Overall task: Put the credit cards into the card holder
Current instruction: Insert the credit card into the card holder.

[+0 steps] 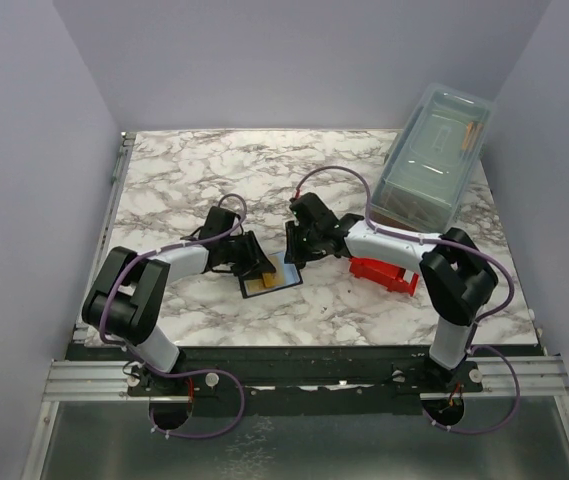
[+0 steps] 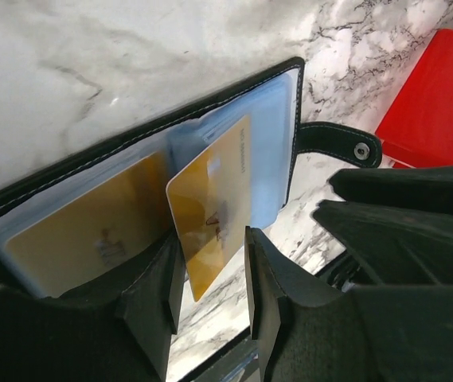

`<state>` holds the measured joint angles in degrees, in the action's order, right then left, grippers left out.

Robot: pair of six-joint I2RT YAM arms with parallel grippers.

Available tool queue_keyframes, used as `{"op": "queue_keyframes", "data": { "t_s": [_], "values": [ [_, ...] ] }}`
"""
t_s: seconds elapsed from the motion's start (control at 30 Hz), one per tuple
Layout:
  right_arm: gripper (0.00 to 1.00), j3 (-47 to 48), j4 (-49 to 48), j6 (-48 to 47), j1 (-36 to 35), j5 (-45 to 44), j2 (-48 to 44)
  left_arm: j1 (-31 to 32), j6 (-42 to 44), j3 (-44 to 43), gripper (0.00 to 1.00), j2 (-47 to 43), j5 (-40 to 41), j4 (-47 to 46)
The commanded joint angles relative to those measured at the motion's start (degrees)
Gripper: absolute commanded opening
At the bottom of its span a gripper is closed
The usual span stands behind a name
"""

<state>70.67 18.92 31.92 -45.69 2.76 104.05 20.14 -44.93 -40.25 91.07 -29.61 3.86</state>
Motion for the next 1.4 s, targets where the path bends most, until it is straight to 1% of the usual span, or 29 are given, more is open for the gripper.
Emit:
{"op": "queue_keyframes", "data": {
  "t_s": [0.0,0.1,0.17,0.27,0.37,0.53,0.63,0.7,0.77,0.87,0.93,1.0,1.07,1.1,1.27,1.37],
  "values": [
    [0.29,-2.78,-3.3,1.44,0.84,0.82,2.2,2.81,0.43,-1.39,0.41,3.66,7.35,4.8],
    [0.28,-4.09,-4.57,1.52,1.2,1.83,2.34,2.68,2.41,-1.83,0.43,2.11,9.05,7.46],
    [0.27,-4.7,-5.29,1.55,1.45,2.67,2.59,2.63,3.77,-1.85,0.47,0.61,9.67,8.95],
    [0.26,-5.02,-5.82,1.65,1.59,3.1,3.12,2.64,4.05,-2.36,0.51,0.3,8.33,11.59],
    [0.25,-5.31,-6.24,1.58,1.7,3.29,3.1,2.62,4.14,-2.69,0.54,0.49,7.38,12.12],
    [0.24,-5.41,-7.01,1.55,1.75,4.35,3.62,2.79,4.44,-3.77,0.54,1.63,7.48,12.4],
    [0.21,-5.76,-8.57,2.18,1.76,6.45,4.17,4.94,4.06,-5.9,0.54,3.7,7.17,12.31],
    [0.21,-6.12,-9.05,2.73,1.79,6.84,3.96,6.32,3.98,-6.81,0.54,4.47,6.71,12.29],
    [0.21,-6.51,-8.91,2.75,1.91,6.42,3.4,6.25,5.17,-6.6,0.54,3.85,6.98,12.63],
    [0.21,-7.87,-9.11,2.8,2.63,6.37,2.15,5.33,7.97,-6.69,0.55,1.71,9.24,16.05],
    [0.21,-8.69,-9.28,2.94,2.96,6.42,1.51,4.18,8.36,-6.25,0.56,0.26,8.71,16.95],
    [0.21,-9.4,-9.82,3.1,3.12,6.62,1.17,3.88,8.3,-5.74,0.57,-0.76,8.18,17.47],
    [0.21,-9.58,-9.95,3.2,3.07,6.86,1.22,3.9,8.05,-5.58,0.63,-1.27,7.53,17.91],
    [0.21,-9.58,-10.07,3.23,3.09,7.1,1.36,3.87,7.95,-5.52,0.64,-1.28,7.32,17.86],
    [0.21,-8.74,-10.72,3.31,3.11,8.64,2.52,4.21,7.14,-6.67,0.64,0.99,7.45,17.09],
    [0.21,-8.89,-11.51,3.57,3.07,9.19,2.82,6.38,5.4,-7.75,0.62,1.97,6.3,15.14]
  ]
}}
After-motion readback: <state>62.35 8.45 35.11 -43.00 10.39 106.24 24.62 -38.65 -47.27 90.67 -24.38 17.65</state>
